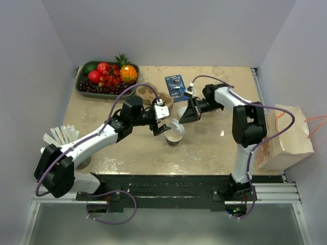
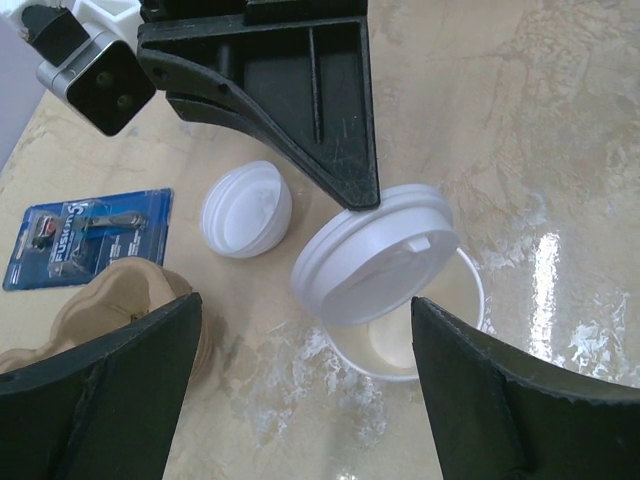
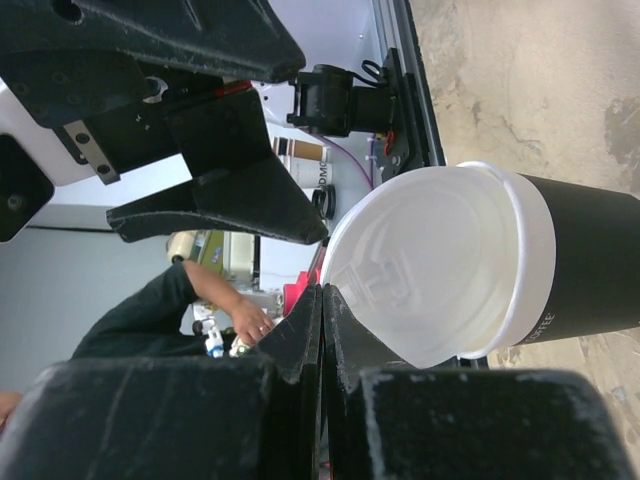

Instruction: Pack the takeout coffee

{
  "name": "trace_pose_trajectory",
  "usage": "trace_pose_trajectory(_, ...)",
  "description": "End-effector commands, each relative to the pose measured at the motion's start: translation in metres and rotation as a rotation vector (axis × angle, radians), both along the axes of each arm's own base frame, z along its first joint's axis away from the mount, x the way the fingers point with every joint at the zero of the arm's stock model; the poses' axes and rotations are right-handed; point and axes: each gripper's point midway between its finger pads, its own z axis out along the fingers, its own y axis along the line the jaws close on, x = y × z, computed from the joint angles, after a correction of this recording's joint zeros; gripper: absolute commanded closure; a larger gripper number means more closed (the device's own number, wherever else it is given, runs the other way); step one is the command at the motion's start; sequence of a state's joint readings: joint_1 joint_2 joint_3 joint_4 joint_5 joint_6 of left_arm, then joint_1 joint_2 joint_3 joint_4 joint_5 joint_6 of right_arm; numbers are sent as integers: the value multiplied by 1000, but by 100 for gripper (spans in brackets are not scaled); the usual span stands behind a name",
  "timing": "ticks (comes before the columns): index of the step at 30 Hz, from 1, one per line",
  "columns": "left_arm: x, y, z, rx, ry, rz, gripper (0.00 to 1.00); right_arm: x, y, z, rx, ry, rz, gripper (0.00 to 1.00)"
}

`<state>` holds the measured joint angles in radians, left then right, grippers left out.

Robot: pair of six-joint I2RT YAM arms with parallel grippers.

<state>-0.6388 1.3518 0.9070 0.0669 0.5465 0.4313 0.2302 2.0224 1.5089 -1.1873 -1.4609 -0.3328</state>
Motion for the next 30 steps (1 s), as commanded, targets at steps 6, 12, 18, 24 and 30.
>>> trace_pose_trajectory(6, -8, -23, 22, -75, -35, -65, 10, -6, 3, 20, 73, 24, -7, 100)
trace_pose_trajectory(12, -14, -25, 17, -70, -33, -86, 10, -7, 2, 16, 43, 37, -9, 100)
trace_pose_trajectory(18, -20, -27, 6, -49, -11, -114, 10, -7, 1, 13, 17, 29, -9, 93)
trace_pose_trajectory(24, -21, -30, 0, -41, -2, -123, 11, -7, 1, 10, 1, 35, -10, 85)
trace_pose_trajectory(30, -19, -33, -3, -35, 0, -127, 11, -6, 0, 7, -17, 24, -9, 80)
